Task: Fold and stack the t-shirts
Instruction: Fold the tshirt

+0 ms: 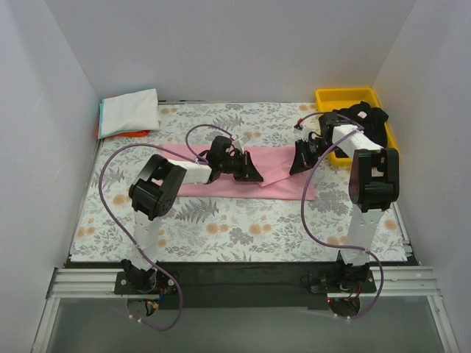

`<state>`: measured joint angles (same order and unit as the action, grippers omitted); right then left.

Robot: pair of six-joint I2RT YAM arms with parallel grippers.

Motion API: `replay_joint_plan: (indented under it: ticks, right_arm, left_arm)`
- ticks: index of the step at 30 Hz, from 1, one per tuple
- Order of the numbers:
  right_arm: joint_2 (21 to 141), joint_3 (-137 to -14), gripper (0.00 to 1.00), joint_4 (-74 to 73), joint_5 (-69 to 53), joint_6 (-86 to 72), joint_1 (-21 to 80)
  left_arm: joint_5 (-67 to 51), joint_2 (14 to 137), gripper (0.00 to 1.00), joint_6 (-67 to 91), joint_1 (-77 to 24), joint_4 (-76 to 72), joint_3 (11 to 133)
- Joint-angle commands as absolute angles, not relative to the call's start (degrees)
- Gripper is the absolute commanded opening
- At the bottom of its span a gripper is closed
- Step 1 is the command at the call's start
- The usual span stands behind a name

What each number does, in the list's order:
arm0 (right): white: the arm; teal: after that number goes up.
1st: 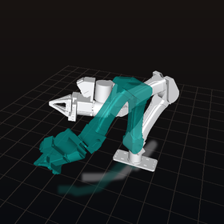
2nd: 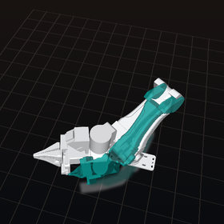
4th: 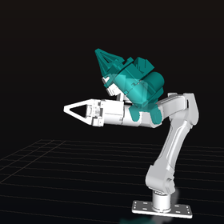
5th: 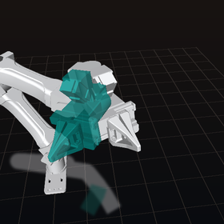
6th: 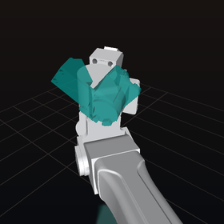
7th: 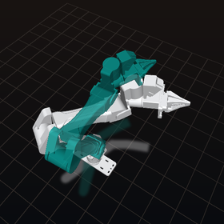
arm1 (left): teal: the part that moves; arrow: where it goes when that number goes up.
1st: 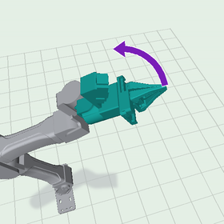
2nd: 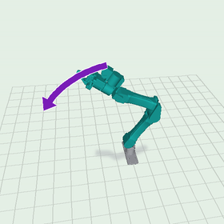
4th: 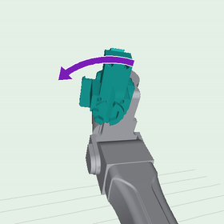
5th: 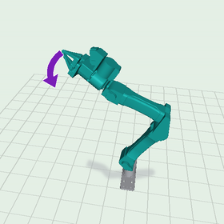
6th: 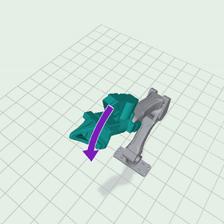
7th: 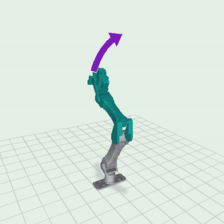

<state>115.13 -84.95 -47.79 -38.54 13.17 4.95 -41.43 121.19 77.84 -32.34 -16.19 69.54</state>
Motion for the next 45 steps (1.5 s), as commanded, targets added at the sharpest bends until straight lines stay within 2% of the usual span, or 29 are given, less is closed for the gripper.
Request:
replay_joint_plan:
  ticks: [1,4,7,9,14,18,24,29,36,37,39,41,43,45]
  right_arm:
    - [117.3,-89.5,0.1,-47.3,-43.9,11.1,4.9]
    - [119.5,-91.3,0.1,-47.2,-46.1,10.1,4.5]
    - [121.8,-92.7,0.11,-47.0,-48.8,9.2,3.9]
    - [123.2,-94.2,0.17,-46.5,-51.6,8.1,3.5]
    - [125.6,-95.9,0.21,-44.7,-55.6,5.3,2.8]
    - [126.6,-95.2,0.24,-42.3,-60.2,1.5,1.2]
    - [125.9,-91.5,0.25,-37.2,-60.9,-3.3,0.5]
    - [125.3,-88.5,0.31,-31.1,-58.8,-9.2,-1.0]
    - [124.7,-87.1,0.34,-27.1,-57.4,-13.0,-1.1]
    - [124.5,-86.9,0.36,-26.8,-57.5,-13.3,-1.1]
    - [123.7,-86.2,0.61,-26.5,-57.8,-13.1,-1.2]
    - [121.8,-85.4,0.79,-26.6,-58.6,-12.1,-1.1]
    - [120.1,-83.2,0.87,-26.7,-60.7,-10.9,-1.2]
    - [117.3,-81.4,0.88,-27.0,-61.8,-9.8,-1.2]
  left_arm:
    - [-41.8,116.6,0.0,75.4,-31.2,-19.3,69.7]
    - [-41.9,113.7,0.0,71.9,-31.1,-19.7,66.9]
    - [-41.9,112.6,0.04,68.6,-31.2,-17.8,65.8]
    - [-39.9,112.2,0.08,65.8,-31.4,-15.3,65.7]
    - [-35.9,111.2,0.14,55.1,-33.7,-10.9,66.4]
    - [-32.5,111.4,0.15,46.1,-36.5,-7.3,67.8]
    - [-26.0,112.7,0.15,33.5,-42.3,-6.0,68.7]
    - [-20.9,115.3,0.15,30.9,-44.2,-6.2,71.7]
    - [-16.9,119.0,0.14,28.5,-44.6,-6.6,75.4]
    - [-16.4,119.6,0.14,28.1,-44.7,-6.6,75.7]
    - [-14.8,120.3,0.14,26.7,-44.8,-6.6,76.5]
    - [-13.4,120.7,0.14,24.6,-44.8,-6.6,76.8]
    - [-10.8,121.1,0.13,23.7,-44.8,-6.6,77.7]
    - [-8.8,120.3,0.12,23.1,-44.7,-7.5,77.8]
